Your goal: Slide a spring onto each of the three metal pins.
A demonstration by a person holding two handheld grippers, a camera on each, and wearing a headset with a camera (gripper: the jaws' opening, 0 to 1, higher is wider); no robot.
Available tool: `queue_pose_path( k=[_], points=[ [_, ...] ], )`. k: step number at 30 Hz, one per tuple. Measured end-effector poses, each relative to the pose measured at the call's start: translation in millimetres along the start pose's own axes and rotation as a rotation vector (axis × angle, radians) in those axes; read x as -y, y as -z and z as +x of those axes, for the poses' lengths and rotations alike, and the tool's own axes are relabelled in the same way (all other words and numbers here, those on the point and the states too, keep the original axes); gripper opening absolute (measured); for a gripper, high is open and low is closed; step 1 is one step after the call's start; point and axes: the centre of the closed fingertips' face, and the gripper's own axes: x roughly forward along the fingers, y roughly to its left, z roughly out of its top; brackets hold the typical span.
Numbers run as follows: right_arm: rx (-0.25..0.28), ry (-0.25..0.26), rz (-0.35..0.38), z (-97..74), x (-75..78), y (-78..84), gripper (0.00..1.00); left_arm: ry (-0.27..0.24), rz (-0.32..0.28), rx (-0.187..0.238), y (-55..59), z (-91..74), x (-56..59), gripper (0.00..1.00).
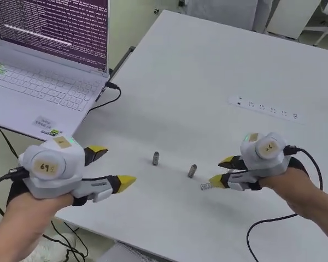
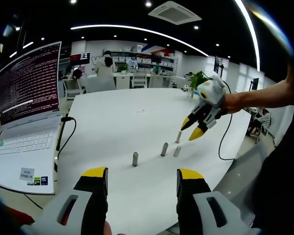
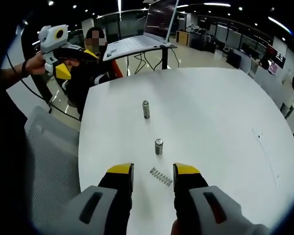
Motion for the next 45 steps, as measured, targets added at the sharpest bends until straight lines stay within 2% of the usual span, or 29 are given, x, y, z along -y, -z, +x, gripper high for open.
queue_pose_path(
  k=[7,14,25,33,45],
  points=[
    [0.083,0.019,0.098,-10.0,-9.7,5.9,0.35,-0.019,-0.015,0.002,1.8,-1.8,-6.5,0.52],
    [0.115,0.032,0.173,-16.0,-15.4,17.8,0.40,-0.018,-0.020,0.000,3.4,-1.0,-4.5,0.52],
    [0.170,0.098,0.240,-30.8,-15.9,27.6,0.42,-0.002,-0.017,-0.003,0.2,3.4,5.3,0.52],
    [0.205,0.153,0.264,-50.0,-12.8,36.0,0.43,0.015,-0.009,-0.007,-4.1,8.3,13.8,0.52],
    [0.215,0.205,0.309,-73.8,-15.3,59.2,0.46,0.057,0.009,-0.020,-8.0,20.9,28.6,0.52]
  ],
)
